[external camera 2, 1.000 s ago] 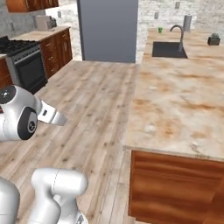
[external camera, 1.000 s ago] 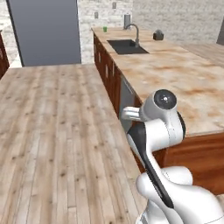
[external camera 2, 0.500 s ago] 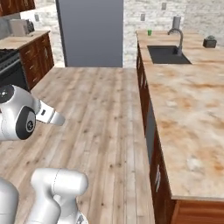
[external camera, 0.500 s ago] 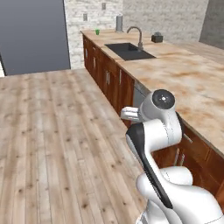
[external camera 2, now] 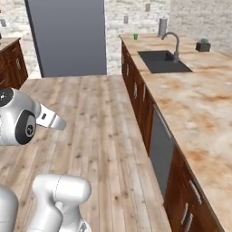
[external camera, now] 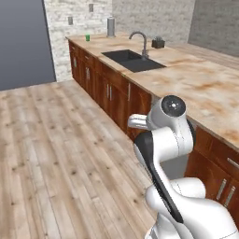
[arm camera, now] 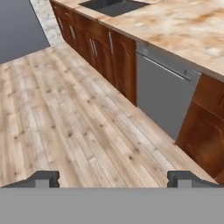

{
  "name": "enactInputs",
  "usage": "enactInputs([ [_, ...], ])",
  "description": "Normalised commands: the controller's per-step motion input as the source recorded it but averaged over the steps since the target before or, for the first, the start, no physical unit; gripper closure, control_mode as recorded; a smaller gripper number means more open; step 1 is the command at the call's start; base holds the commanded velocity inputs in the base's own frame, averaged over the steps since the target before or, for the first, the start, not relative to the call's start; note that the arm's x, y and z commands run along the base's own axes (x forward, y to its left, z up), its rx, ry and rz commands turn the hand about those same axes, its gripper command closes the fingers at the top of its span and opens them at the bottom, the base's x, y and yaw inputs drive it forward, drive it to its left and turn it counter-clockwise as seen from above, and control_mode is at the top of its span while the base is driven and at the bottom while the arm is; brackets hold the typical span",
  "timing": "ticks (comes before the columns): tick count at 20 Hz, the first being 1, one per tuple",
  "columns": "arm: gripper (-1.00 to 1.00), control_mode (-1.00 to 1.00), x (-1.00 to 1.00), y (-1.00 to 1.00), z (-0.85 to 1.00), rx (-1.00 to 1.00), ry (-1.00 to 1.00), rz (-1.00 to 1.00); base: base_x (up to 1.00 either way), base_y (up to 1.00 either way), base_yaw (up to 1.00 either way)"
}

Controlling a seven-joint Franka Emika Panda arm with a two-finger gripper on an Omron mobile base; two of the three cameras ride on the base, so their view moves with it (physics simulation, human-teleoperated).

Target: Place the pitcher and cup on the dining counter for serving.

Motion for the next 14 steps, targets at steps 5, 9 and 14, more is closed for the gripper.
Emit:
enactInputs([
  [5, -1.0, 1.0, 0.0, 0.0, 0.0, 0.0, 0.0, 0.0, 1.0, 0.71, -0.35],
  [9, -1.0, 1.0, 0.0, 0.0, 0.0, 0.0, 0.0, 0.0, 1.0, 0.79, -0.37],
  [14, -1.0, 1.0, 0.0, 0.0, 0.0, 0.0, 0.0, 0.0, 1.0, 0.96, -0.37],
])
